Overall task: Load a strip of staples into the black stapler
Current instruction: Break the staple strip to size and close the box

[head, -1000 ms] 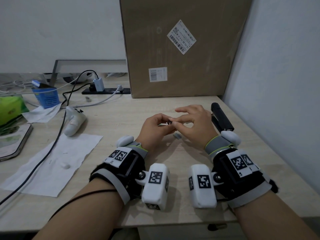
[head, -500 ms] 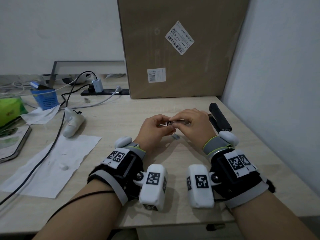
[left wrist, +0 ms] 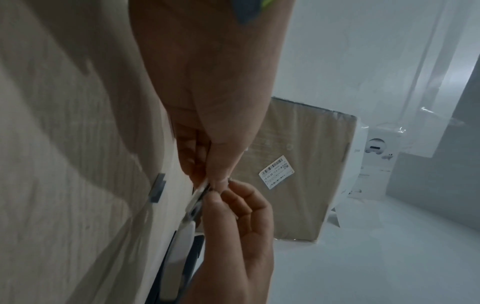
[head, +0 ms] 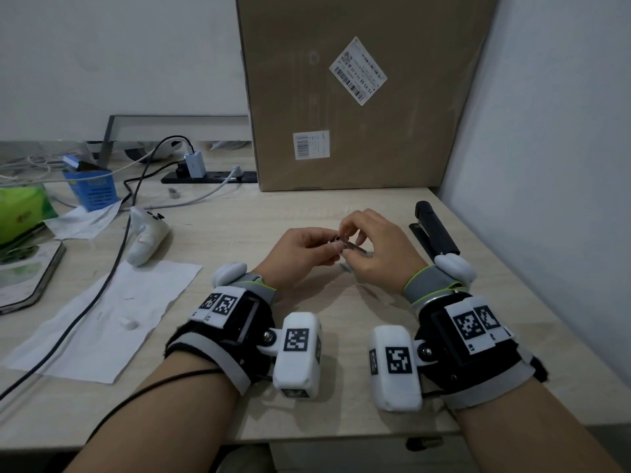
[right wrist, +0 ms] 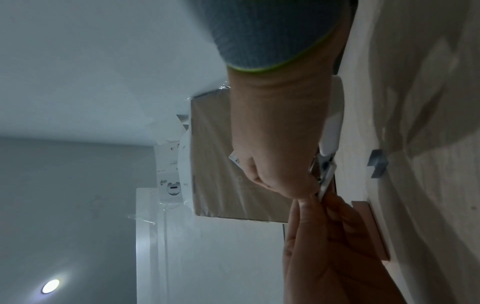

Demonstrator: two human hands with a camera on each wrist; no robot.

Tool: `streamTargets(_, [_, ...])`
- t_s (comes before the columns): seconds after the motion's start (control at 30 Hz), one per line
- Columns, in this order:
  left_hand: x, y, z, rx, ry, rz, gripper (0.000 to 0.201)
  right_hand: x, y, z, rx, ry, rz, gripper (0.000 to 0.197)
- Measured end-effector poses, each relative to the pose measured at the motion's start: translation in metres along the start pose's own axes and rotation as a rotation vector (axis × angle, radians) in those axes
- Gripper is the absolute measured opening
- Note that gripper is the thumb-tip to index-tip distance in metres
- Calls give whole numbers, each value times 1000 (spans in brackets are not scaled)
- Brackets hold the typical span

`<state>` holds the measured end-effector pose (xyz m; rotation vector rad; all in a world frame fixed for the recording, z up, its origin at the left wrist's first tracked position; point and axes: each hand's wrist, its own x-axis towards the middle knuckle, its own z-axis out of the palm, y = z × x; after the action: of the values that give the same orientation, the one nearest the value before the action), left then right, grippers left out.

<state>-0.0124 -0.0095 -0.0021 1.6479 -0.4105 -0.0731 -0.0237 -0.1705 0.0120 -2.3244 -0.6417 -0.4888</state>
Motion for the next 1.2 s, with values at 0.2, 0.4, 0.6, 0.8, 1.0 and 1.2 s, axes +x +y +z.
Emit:
streamTargets(0.2, [-2, 4, 0, 10, -40, -40, 27, -1, 0, -2, -40, -20, -5, 16])
streamTargets(0.4, [-1, 3, -2, -2, 10, -45, 24, -1, 3, -4, 11, 44, -34, 10])
streamTargets(0.6, [-1, 4, 0, -66, 101, -16, 17, 1, 0, -5, 220, 259, 63, 10])
streamTargets(0.8, [-2, 3, -1, -7, 141, -13, 11, 3, -3, -6, 367, 413, 125, 6])
streamTargets(1.0, [-2, 5, 3, 37, 172, -5, 15, 4, -3, -6, 457, 410, 229, 12])
streamTargets(1.2, [-2, 6, 5, 58, 195, 30, 16, 4, -3, -5, 423, 369, 231, 8])
